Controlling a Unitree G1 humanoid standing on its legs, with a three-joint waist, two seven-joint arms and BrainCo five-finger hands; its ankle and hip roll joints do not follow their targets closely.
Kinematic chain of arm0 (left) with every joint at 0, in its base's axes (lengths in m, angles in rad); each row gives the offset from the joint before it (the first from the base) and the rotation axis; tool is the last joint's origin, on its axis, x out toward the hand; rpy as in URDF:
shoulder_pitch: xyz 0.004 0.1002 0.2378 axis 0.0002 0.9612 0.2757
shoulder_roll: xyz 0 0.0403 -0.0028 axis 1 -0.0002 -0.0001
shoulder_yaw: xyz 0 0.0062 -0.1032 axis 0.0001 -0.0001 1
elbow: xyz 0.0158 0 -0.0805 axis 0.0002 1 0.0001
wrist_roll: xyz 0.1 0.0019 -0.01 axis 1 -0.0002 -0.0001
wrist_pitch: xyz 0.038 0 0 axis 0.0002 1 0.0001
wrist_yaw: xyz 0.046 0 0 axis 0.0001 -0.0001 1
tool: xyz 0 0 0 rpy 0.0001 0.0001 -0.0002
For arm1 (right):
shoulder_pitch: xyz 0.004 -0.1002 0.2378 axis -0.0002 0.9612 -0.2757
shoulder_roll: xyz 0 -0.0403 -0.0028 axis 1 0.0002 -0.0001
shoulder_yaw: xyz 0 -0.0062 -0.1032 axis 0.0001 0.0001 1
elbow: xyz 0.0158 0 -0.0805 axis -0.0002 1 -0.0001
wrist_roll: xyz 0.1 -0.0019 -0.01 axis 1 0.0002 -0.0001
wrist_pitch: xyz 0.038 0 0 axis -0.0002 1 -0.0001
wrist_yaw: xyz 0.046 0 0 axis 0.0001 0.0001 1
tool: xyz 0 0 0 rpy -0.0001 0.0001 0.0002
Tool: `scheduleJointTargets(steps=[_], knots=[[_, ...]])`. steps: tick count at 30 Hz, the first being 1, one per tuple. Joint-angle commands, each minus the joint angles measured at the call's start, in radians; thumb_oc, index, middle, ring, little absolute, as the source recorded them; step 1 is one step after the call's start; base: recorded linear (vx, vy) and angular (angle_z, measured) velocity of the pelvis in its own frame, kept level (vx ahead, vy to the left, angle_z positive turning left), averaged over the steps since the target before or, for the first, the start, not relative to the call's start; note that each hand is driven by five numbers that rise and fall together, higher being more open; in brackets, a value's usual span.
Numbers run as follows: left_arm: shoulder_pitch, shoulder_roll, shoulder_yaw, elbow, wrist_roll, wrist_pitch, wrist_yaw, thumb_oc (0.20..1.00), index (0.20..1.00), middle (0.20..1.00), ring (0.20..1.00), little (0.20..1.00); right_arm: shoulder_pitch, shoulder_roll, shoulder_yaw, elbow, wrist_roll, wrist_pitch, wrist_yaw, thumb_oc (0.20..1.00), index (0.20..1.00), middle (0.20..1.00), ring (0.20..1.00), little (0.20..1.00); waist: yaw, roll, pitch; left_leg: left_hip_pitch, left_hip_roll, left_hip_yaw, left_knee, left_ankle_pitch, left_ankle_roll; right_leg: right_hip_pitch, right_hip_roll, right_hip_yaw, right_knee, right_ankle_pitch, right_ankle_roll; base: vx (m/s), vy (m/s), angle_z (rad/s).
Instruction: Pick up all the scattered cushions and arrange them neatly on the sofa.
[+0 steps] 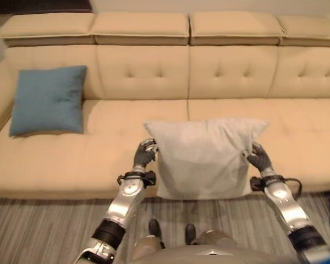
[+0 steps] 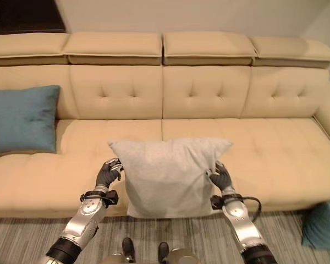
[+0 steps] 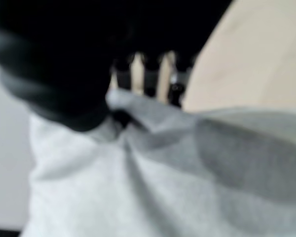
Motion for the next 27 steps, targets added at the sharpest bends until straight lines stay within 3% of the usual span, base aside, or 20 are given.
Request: scheduleJointTargets(steps=[1,4,6,8,9,11,13,14,15,17,19,20,24,25,26,27], knots=[[-0.065,-0.006,-0.018,-0.127,-0.006,-0.082,-0.020,0.200,0.200,0.200,0.200,0.200,-0.104,0.061,0.033,-0.101,0.002,-0.099,0.034,0.200,0.200,0.200,0.200,0.200,0.018,-0.021,-0.015,0.030,-0.023,0.021,0.104,-0.099,-0.056,0.060,-0.126,-0.010,-0.015,0.208,0.048,0.22,0.134,-0.33],[-0.053,-0.008,-0.009,-0.125,-0.010,-0.085,-0.023,0.200,0.200,0.200,0.200,0.200,-0.105,0.054,0.030,-0.095,0.002,-0.098,0.041,0.200,0.200,0.200,0.200,0.200,0.002,-0.018,-0.013,0.061,-0.042,0.011,0.086,-0.113,-0.058,0.002,-0.082,-0.012,-0.066,0.191,0.037,0.19,0.048,-0.35],[-0.050,-0.011,-0.003,-0.118,-0.005,-0.082,-0.032,0.200,0.200,0.200,0.200,0.200,-0.103,0.044,0.021,-0.095,0.015,-0.100,0.044,0.200,0.200,0.200,0.200,0.200,-0.020,-0.025,-0.020,0.093,-0.073,0.000,0.066,-0.138,-0.059,-0.027,-0.064,-0.031,-0.239,0.207,0.020,0.37,-0.015,-0.05],[-0.059,-0.018,-0.005,-0.112,0.002,-0.080,-0.038,0.200,0.200,0.200,0.200,0.200,-0.092,0.041,0.013,-0.099,0.016,-0.102,0.042,0.200,0.200,0.200,0.200,0.200,-0.045,-0.030,-0.023,0.123,-0.089,-0.015,0.060,-0.163,-0.070,-0.054,-0.060,-0.012,-0.402,0.247,0.028,0.35,-0.065,-0.01],[-0.063,-0.021,-0.005,-0.103,0.004,-0.079,-0.042,0.200,0.200,0.200,0.200,0.200,-0.083,0.040,0.008,-0.099,0.013,-0.102,0.043,0.200,0.200,0.200,0.200,0.200,-0.060,-0.030,-0.024,0.141,-0.090,-0.028,0.055,-0.173,-0.077,-0.068,-0.048,0.019,-0.436,0.262,0.036,0.33,-0.074,0.22],[-0.058,-0.028,-0.007,-0.098,0.013,-0.082,-0.047,0.200,0.200,0.200,0.200,0.200,-0.064,0.041,-0.001,-0.104,0.007,-0.100,0.043,0.200,0.200,0.200,0.200,0.200,-0.066,-0.032,-0.027,0.158,-0.094,-0.037,0.069,-0.194,-0.085,-0.064,-0.061,0.001,-0.451,0.280,0.045,0.32,-0.094,0.19],[-0.060,-0.034,-0.011,-0.094,0.018,-0.087,-0.053,0.200,0.200,0.200,0.200,0.200,-0.054,0.038,-0.004,-0.106,0.004,-0.101,0.045,0.200,0.200,0.200,0.200,0.200,-0.071,-0.034,-0.034,0.170,-0.098,-0.044,0.089,-0.216,-0.087,-0.044,-0.065,-0.001,-0.462,0.282,0.044,0.27,-0.091,0.23],[-0.056,-0.044,-0.019,-0.087,0.020,-0.088,-0.060,0.200,0.200,0.200,0.200,0.200,-0.042,0.026,-0.014,-0.101,0.000,-0.104,0.044,0.200,0.200,0.200,0.200,0.200,-0.070,-0.033,-0.047,0.165,-0.098,-0.060,0.158,-0.216,-0.098,-0.012,-0.062,0.000,-0.459,0.295,0.029,0.29,-0.107,0.10],[-0.055,-0.051,-0.024,-0.085,0.009,-0.089,-0.063,0.200,0.200,0.200,0.200,0.200,-0.036,0.019,-0.020,-0.103,0.004,-0.106,0.044,0.200,0.200,0.200,0.200,0.200,-0.068,-0.031,-0.049,0.154,-0.090,-0.063,0.216,-0.195,-0.114,0.006,-0.063,-0.007,-0.453,0.293,0.021,0.38,-0.179,0.21],[-0.058,-0.056,-0.023,-0.081,-0.010,-0.086,-0.071,0.200,0.200,0.200,0.200,0.200,-0.026,0.010,-0.033,-0.112,0.014,-0.110,0.045,0.200,0.200,0.200,0.200,0.200,-0.075,-0.038,-0.051,0.102,-0.020,-0.039,0.380,-0.130,-0.172,0.058,-0.073,-0.046,-0.455,0.274,-0.008,0.23,-0.176,0.46],[-0.066,-0.058,-0.029,-0.081,-0.019,-0.088,-0.070,0.200,0.200,0.200,0.200,0.200,-0.030,-0.001,-0.028,-0.116,0.024,-0.110,0.043,0.200,0.200,0.200,0.200,0.200,-0.055,-0.044,-0.037,0.052,-0.007,-0.068,0.502,-0.083,-0.201,0.107,-0.057,-0.055,-0.467,0.242,-0.035,0.20,-0.159,0.45],[-0.066,-0.056,-0.028,-0.082,-0.024,-0.086,-0.065,0.200,0.200,0.200,0.200,0.200,-0.029,-0.005,-0.028,-0.123,0.026,-0.107,0.040,0.200,0.200,0.200,0.200,0.200,-0.048,-0.052,-0.037,0.028,0.010,-0.056,0.481,-0.076,-0.195,0.124,-0.058,-0.057,-0.474,0.231,-0.039,0.18,-0.108,0.15],[-0.070,-0.058,-0.023,-0.078,-0.023,-0.074,-0.063,0.200,0.200,0.200,0.200,0.200,-0.026,-0.004,-0.032,-0.124,0.039,-0.101,0.041,0.200,0.200,0.200,0.200,0.200,-0.034,-0.064,-0.036,-0.013,0.049,-0.043,0.356,-0.128,-0.159,0.171,-0.060,-0.063,-0.504,0.213,-0.023,0.15,-0.018,0.12],[-0.072,-0.058,-0.024,-0.081,-0.019,-0.073,-0.059,0.200,0.200,0.200,0.200,0.200,-0.028,-0.003,-0.031,-0.126,0.041,-0.104,0.038,0.200,0.200,0.200,0.200,0.200,-0.027,-0.066,-0.035,-0.030,0.061,-0.054,0.299,-0.115,-0.159,0.180,-0.060,-0.056,-0.506,0.209,-0.018,0.26,0.069,0.11],[-0.072,-0.058,-0.020,-0.081,-0.016,-0.071,-0.053,0.200,0.200,0.200,0.200,0.200,-0.022,0.001,-0.031,-0.128,0.040,-0.107,0.037,0.200,0.200,0.200,0.200,0.200,-0.020,-0.055,-0.037,-0.037,0.084,-0.070,0.174,-0.041,-0.173,0.192,-0.051,-0.044,-0.508,0.199,-0.016,0.29,0.121,-0.12],[-0.066,-0.056,-0.007,-0.089,-0.021,-0.076,-0.048,0.200,0.200,0.200,0.200,0.200,-0.015,0.007,-0.034,-0.129,0.041,-0.104,0.039,0.200,0.200,0.200,0.200,0.200,-0.016,-0.048,-0.036,-0.023,0.072,-0.095,0.142,-0.045,-0.172,0.200,-0.054,-0.034,-0.507,0.190,-0.015,0.27,0.150,-0.18]])
